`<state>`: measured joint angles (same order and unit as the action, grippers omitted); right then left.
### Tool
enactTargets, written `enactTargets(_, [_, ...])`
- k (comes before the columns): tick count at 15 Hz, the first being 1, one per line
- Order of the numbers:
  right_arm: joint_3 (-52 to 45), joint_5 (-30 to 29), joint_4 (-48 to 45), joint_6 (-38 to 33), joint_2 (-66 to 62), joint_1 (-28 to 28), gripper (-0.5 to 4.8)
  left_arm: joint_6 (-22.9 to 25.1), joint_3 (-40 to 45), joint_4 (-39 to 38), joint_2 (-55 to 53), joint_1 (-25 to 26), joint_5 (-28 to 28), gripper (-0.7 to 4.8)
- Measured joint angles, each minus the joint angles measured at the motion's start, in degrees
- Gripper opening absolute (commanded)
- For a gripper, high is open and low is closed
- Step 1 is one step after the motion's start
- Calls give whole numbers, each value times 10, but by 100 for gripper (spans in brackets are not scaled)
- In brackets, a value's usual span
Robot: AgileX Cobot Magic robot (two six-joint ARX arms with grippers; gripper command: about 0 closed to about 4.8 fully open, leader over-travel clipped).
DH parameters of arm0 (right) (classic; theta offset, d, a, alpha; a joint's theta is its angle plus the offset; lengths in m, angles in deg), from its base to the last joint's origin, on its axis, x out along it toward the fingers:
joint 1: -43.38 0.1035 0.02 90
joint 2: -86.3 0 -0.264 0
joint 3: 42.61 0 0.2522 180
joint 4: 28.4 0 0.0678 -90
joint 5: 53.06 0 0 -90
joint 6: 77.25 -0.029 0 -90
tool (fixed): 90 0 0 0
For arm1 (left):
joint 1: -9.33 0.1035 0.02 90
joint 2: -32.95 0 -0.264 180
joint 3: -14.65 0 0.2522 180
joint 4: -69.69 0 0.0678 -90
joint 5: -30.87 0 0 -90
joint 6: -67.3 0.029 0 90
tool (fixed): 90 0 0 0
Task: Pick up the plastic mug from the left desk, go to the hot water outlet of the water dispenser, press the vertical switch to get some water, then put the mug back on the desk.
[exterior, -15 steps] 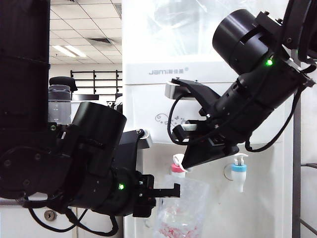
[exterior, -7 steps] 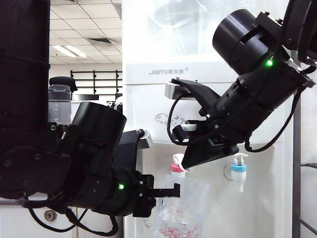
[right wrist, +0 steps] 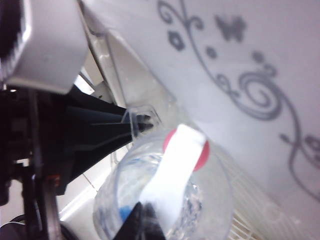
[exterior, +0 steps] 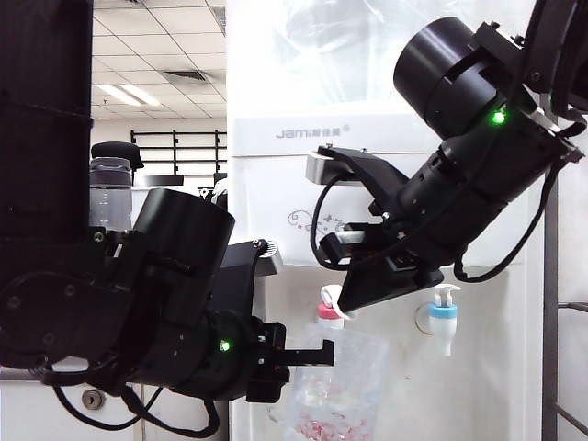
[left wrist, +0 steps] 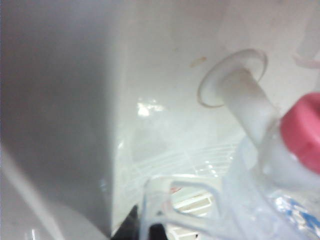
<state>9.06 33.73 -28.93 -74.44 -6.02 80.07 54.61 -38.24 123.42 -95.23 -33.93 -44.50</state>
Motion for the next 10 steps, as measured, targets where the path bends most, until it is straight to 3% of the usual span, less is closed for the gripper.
enactTargets(10, [0, 6, -2, 0, 0, 0, -6, 0, 0, 0, 0, 0, 0, -5])
